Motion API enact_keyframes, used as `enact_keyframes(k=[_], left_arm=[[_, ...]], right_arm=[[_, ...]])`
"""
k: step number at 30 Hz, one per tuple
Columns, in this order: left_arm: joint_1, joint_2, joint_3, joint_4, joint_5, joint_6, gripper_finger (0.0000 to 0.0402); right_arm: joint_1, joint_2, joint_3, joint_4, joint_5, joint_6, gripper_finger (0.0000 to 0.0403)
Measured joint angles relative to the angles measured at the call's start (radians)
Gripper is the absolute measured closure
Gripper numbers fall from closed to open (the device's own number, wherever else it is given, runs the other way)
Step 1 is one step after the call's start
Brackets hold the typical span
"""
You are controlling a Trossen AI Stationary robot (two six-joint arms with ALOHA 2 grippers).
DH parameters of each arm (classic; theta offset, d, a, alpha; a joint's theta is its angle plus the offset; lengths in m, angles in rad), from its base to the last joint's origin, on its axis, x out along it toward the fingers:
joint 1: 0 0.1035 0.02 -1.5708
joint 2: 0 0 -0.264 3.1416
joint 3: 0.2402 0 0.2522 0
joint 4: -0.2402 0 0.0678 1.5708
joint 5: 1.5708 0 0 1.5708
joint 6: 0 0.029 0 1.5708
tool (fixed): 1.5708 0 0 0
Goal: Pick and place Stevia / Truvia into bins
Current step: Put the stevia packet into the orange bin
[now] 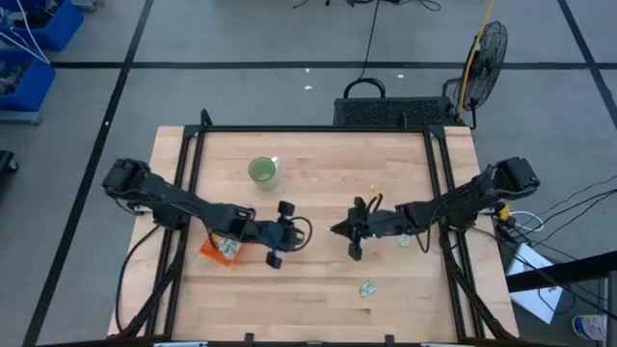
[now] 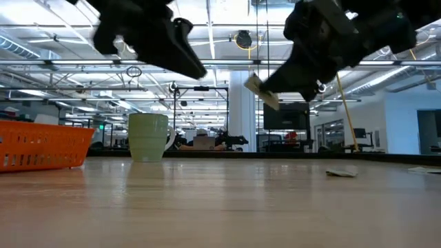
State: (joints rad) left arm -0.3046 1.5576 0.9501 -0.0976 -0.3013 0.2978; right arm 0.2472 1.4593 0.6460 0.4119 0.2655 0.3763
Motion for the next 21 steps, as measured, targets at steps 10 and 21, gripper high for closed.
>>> enact_keyframes(k=[10, 21], left_arm=[[0.017, 0.086, 0.001, 0.218, -0.115, 0.156, 0.0313], [0.078, 0.086, 0.001, 0.265, -0.006, 0.200, 0.0313]], right_arm=[[-0.095, 0.000, 0.000, 0.068, -0.213, 0.130, 0.0394], [-0.117, -0.002, 0.000, 0.100, -0.219, 0.139, 0.0394]])
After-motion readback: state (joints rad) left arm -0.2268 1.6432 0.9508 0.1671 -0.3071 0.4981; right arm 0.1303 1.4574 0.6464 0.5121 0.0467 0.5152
